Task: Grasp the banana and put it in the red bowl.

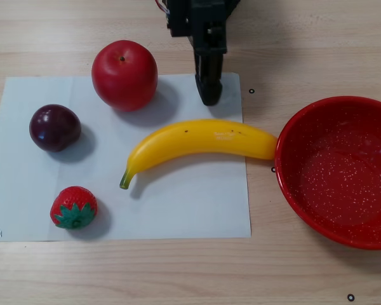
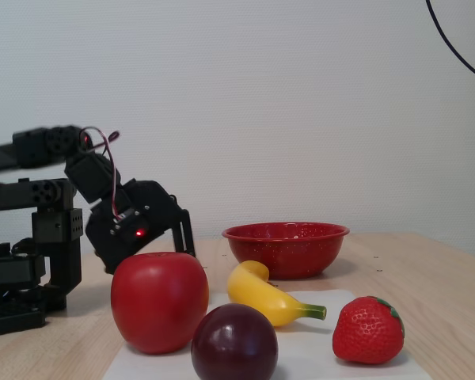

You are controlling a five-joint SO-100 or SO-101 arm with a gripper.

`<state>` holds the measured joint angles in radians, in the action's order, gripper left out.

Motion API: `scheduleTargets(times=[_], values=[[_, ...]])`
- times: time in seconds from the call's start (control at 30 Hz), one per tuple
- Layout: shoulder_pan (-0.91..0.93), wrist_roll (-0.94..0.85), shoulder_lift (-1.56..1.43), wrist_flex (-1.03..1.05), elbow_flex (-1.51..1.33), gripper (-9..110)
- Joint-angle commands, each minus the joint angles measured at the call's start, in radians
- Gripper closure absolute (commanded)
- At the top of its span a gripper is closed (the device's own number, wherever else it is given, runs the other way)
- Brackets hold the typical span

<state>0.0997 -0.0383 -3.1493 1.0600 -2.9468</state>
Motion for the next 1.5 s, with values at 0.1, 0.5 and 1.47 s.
scheduleTargets(times=[0.1,0.5,1.47], values=[[-0.015,0.021,0.081,0.064,0.219,101],[-0.058,0.101,0.391,0.252,0.586,101],[-0.041,-0.060,1.209,0.322,1.319,50]])
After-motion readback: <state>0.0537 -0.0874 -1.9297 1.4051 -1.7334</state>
